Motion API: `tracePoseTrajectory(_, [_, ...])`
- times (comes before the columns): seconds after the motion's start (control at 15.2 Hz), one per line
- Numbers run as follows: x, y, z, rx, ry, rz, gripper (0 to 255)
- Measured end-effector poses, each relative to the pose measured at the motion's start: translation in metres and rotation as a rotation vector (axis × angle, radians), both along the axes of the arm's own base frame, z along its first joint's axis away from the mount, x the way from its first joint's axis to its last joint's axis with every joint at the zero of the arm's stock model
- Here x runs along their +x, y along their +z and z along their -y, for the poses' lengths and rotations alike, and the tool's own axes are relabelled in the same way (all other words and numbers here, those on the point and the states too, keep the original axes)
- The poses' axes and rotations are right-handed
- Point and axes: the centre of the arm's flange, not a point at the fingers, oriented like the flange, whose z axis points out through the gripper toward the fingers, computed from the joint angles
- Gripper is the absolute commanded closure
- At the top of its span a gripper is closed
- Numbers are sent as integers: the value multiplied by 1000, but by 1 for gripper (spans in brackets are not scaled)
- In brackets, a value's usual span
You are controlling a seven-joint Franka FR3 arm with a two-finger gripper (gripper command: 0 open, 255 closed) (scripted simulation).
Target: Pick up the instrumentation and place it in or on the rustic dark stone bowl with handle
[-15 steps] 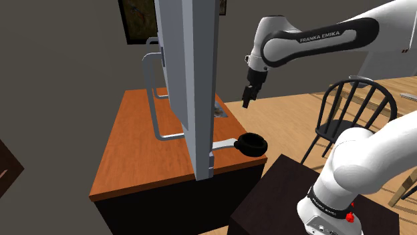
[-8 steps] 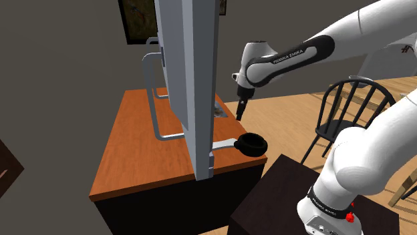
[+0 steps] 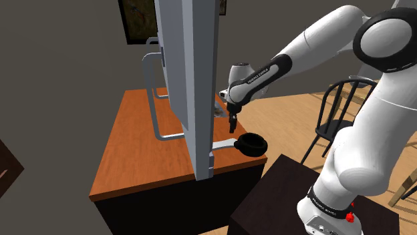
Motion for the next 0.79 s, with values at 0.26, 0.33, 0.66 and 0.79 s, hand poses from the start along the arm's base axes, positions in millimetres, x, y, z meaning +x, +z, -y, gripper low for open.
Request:
tracePoseTrajectory(0.26, [22, -46, -8, -11, 144, -16, 0])
tracePoseTrajectory(0.33, [27, -59, -9, -14, 180, -19, 0])
tracePoseTrajectory(0.66, [46, -105, -16, -23, 300, -33, 0])
tracePoseTrajectory(0.79, [47, -117, -16, -23, 305, -34, 0])
